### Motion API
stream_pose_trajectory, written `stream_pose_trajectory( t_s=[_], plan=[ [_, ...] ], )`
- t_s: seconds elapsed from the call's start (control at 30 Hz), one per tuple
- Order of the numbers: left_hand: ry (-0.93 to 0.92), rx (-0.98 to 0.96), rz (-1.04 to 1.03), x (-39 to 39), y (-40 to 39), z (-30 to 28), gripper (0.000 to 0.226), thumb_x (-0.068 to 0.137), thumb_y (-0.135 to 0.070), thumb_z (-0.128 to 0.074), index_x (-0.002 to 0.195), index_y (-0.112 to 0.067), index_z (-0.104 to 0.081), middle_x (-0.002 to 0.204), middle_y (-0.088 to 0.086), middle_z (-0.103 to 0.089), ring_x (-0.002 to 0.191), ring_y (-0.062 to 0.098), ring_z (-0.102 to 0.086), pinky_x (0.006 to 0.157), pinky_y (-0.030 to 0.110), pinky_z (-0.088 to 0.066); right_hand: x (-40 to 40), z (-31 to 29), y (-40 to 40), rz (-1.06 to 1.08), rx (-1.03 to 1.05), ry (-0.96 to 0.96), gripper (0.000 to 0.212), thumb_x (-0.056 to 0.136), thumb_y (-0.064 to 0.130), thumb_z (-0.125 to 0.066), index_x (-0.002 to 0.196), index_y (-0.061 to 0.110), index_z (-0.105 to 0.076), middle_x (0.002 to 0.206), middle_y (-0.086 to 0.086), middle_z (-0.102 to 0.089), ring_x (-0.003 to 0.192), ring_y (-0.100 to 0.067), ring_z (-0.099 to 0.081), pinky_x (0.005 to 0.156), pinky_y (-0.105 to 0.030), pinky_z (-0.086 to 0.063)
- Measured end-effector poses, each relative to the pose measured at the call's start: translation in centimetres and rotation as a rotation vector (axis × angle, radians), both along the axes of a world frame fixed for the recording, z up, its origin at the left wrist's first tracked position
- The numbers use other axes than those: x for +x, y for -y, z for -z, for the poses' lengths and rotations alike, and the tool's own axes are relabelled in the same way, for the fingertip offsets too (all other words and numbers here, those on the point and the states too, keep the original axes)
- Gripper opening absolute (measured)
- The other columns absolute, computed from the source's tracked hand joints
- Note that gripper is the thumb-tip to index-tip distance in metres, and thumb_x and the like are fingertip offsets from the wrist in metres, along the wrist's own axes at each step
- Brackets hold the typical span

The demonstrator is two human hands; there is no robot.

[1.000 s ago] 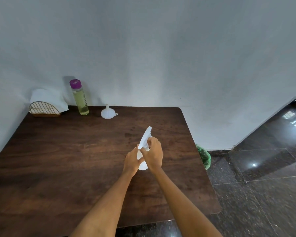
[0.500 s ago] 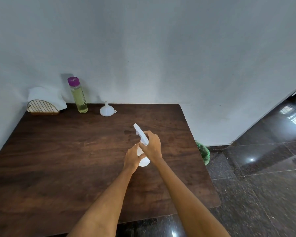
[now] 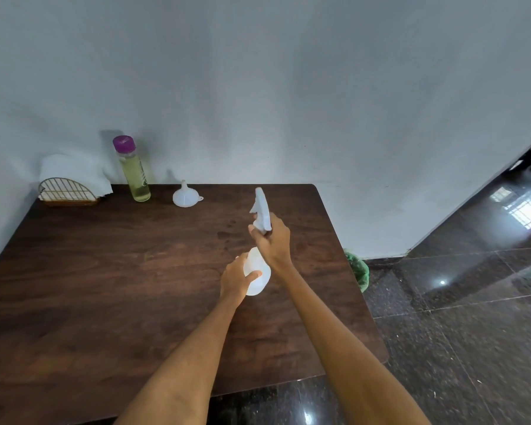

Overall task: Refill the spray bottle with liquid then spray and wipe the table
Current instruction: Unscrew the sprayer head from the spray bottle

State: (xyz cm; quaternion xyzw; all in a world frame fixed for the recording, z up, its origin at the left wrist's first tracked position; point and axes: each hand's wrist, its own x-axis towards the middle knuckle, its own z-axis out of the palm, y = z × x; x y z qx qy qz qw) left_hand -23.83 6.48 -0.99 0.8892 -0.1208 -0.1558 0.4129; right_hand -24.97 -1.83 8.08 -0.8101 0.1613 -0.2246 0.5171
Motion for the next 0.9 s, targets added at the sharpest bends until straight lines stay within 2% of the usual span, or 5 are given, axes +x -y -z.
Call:
stream_pose_trajectory(
  t_s=[0.1,0.27,0.73,0.83,0.9],
  plan=[
    [-0.013,0.029,-0.007,0.1,0.2,-0.5,0.055,0.083,-0.026,-0.067,0.132,-0.012,-0.048,0.127,0.010,-0.059,0.115,0.028,-0.055,0.094,0.039,-0.045,0.7,-2.9,0.3,0.024,0.034,0.081,0.027,0.079,0.019,-0.065,0.096,-0.001,-0.062,0.083,-0.019,-0.062,0.071,-0.026,-0.057,0.064,-0.030,-0.050],
    [-0.028,0.069,-0.009,0.2,0.6,-1.0,0.050,0.081,-0.023,-0.068,0.126,-0.013,-0.051,0.121,0.011,-0.062,0.112,0.031,-0.056,0.091,0.038,-0.045,2.2,-8.8,1.2,-0.027,0.022,-0.041,0.013,0.082,0.013,-0.065,0.082,0.001,-0.059,0.066,-0.004,-0.055,0.059,-0.011,-0.049,0.055,-0.012,-0.040],
    [-0.016,0.075,-0.004,0.4,0.4,-1.1,0.051,0.081,-0.022,-0.069,0.126,-0.008,-0.052,0.122,0.014,-0.062,0.112,0.032,-0.057,0.090,0.038,-0.045,3.3,-15.6,5.0,0.006,-0.404,-0.187,0.032,0.075,0.008,-0.059,0.055,0.012,-0.035,0.053,0.002,-0.036,0.054,-0.017,-0.039,0.042,-0.013,-0.028],
    [-0.011,0.079,-0.003,0.4,0.5,-0.9,0.049,0.082,-0.023,-0.068,0.125,-0.007,-0.052,0.121,0.013,-0.062,0.111,0.032,-0.057,0.087,0.037,-0.045,2.1,-12.7,6.3,-0.008,-0.546,-0.363,0.013,0.078,0.012,-0.061,0.072,0.005,-0.053,0.071,-0.010,-0.057,0.078,-0.030,-0.059,0.062,-0.025,-0.040],
    [-0.014,0.046,-0.001,0.3,0.5,-0.6,0.049,0.082,-0.023,-0.068,0.125,-0.008,-0.052,0.121,0.013,-0.061,0.110,0.031,-0.057,0.088,0.038,-0.045,1.6,-9.3,7.6,-0.037,-0.612,-0.463,0.024,0.081,0.013,-0.058,0.101,-0.001,-0.060,0.095,-0.020,-0.065,0.094,-0.033,-0.062,0.079,-0.034,-0.046]
  ],
)
